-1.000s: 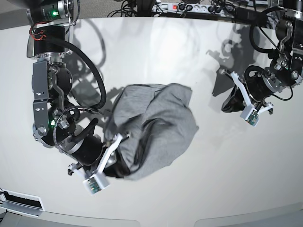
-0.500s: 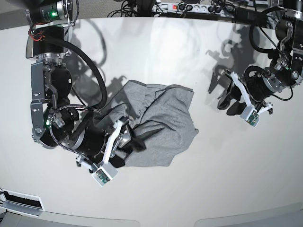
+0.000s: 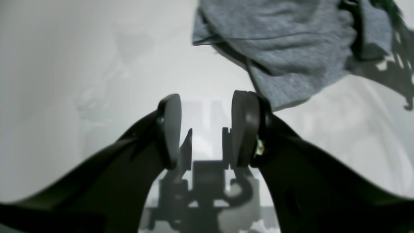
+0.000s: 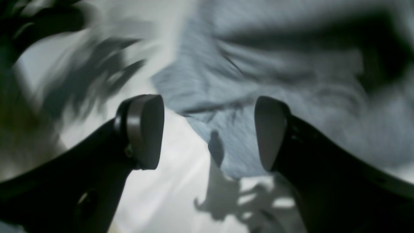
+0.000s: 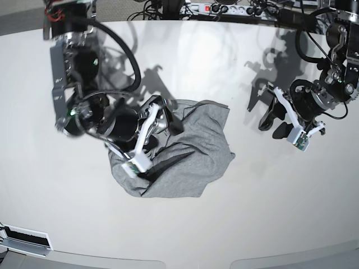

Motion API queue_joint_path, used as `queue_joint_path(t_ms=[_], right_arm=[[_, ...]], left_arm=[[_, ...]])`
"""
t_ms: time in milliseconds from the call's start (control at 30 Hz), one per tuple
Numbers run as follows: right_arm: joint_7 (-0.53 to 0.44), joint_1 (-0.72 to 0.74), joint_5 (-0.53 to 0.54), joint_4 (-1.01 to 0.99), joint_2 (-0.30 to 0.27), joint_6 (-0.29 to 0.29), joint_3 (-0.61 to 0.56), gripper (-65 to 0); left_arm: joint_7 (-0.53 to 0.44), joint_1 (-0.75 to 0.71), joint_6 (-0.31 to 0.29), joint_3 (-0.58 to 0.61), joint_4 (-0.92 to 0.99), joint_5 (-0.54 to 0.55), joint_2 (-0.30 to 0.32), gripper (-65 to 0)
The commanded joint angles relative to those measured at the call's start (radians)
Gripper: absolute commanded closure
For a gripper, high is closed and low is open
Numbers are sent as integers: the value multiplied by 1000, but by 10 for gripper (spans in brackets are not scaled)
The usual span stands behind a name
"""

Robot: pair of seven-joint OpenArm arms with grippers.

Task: Layout the t-shirt on the table in an organized manner, then fold the t-shirt properly
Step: 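Lift and shake the grey t-shirt with the right gripper, regrasping an edge, then grasp another edge of the t-shirt with the left gripper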

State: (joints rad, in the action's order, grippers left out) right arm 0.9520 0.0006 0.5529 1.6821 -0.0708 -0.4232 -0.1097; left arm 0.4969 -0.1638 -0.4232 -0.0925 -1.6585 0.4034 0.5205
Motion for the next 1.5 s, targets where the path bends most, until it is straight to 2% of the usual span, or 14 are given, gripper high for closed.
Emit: queue_joint_path(t_ms=[0,100,267,433,567,667,767,867,933,1033,1067,1167,1267,1467], right_arm=[[-37,6,3,18,-7,29,5,-450],[-79,-42,-105,18,18,139,6,-450],[-169,-78,-206,17,91,171,6,-450],[-231,-75,-421,15,156,332,6,-450],[-234,-66,-508,-37,175,383,6,-450],[-239,-57,-489,-117,176,376,6,-450],[-314,-45,-451,-197,176,325,6,-450],[-338,-10,-465,-250,176,319,6,-433],[-300,23,-501,-249,175,327,6,-344],[-165,97,-575,-245,175,326,6,-53],[-122,116,-592,-236,175,309,6,0],[-60,150,-599,-165,172,249,6,0],[-57,143,-587,-27,172,143,6,0],[-47,113,-520,197,167,63,6,0]], left_arm=[[-24,12,1,-7,-15,12,14,-271],[-24,12,1,-7,-15,12,14,-271],[-24,12,1,-7,-15,12,14,-271],[-24,9,0,-7,-15,12,14,-271],[-24,10,1,-7,-15,13,14,-271],[-25,10,1,-7,-15,13,14,-271],[-25,10,1,-7,-15,16,14,-271],[-25,9,1,-7,-15,16,14,-271],[-25,10,0,-7,-15,16,14,-271],[-25,13,1,-7,-15,25,14,-271],[-25,13,1,-7,-16,33,14,-271],[-25,15,0,-7,-17,66,14,-271],[-25,15,0,-7,-17,68,14,-271],[-34,15,0,-7,-17,65,0,-285]])
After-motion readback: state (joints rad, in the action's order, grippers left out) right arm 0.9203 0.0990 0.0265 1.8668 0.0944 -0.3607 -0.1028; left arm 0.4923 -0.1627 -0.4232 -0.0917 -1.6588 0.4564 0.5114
